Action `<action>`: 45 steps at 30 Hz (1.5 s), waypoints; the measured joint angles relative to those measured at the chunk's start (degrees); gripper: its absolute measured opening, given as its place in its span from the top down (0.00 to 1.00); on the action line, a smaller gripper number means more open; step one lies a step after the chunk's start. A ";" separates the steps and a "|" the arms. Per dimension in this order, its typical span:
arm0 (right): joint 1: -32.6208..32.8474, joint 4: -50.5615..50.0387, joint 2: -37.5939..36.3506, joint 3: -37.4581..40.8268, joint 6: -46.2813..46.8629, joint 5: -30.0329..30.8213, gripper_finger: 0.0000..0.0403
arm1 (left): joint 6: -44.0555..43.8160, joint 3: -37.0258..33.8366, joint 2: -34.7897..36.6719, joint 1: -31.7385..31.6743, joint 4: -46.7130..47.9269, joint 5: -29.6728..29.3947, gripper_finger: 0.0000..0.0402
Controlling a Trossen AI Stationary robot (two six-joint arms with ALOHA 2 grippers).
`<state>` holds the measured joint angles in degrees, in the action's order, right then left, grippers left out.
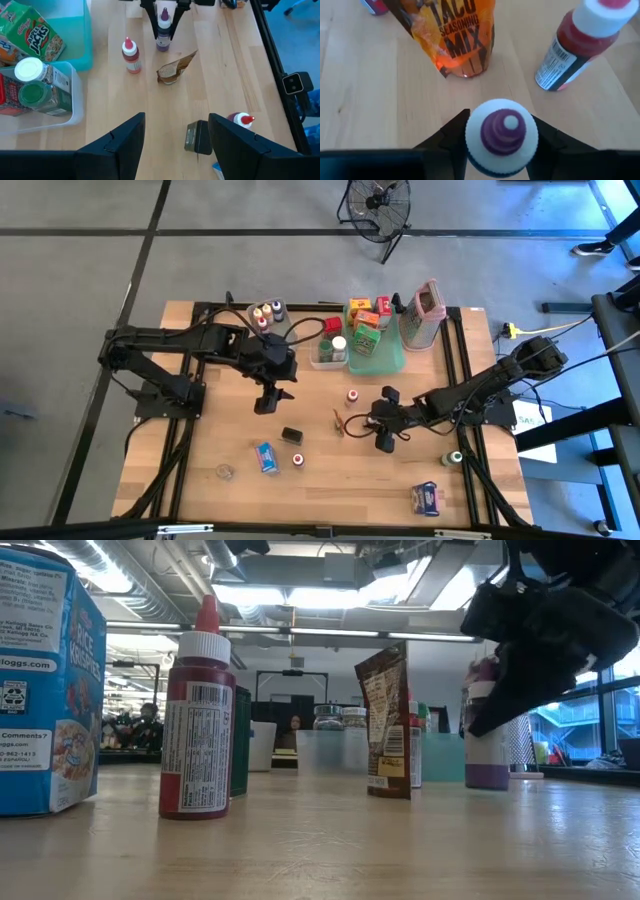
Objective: Pick & Place Kitchen Items
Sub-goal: Put the violet food coloring bottle into the gray bin
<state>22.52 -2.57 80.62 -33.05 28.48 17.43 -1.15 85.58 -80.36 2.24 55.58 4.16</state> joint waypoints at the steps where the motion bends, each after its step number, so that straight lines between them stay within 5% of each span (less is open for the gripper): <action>1: -0.02 0.01 0.00 -0.44 -0.05 -0.09 0.65 | 0.00 0.00 0.00 0.00 0.28 0.00 0.47; 6: -0.38 -4.01 -0.46 -5.51 -2.37 -3.51 0.63 | 0.01 0.00 0.00 -0.02 0.91 -0.02 0.47; 12: -2.41 -20.04 -1.15 -17.11 -9.94 -4.82 0.64 | 2.69 0.00 0.00 -0.02 -1.36 -0.18 0.47; 20: -9.04 -29.92 -1.29 -33.47 -23.39 -18.69 0.64 | 9.85 0.00 0.00 -0.02 -9.34 -1.70 0.47; 25: -12.44 -34.34 -1.36 -37.26 -26.36 -23.88 0.64 | 16.12 0.00 0.00 -0.02 -15.03 -1.73 0.47; 38: -17.61 -23.16 -1.33 -38.74 -27.83 -34.16 0.64 | 22.29 0.07 -0.96 0.76 -24.03 -1.62 0.47; 45: -18.07 -22.54 -1.73 -44.05 -30.97 -34.60 0.63 | 15.59 0.07 -0.94 0.64 -22.01 -1.62 0.47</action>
<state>4.45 -25.11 78.88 -77.10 -2.49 -17.18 14.45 85.65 -81.30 2.88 33.57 2.54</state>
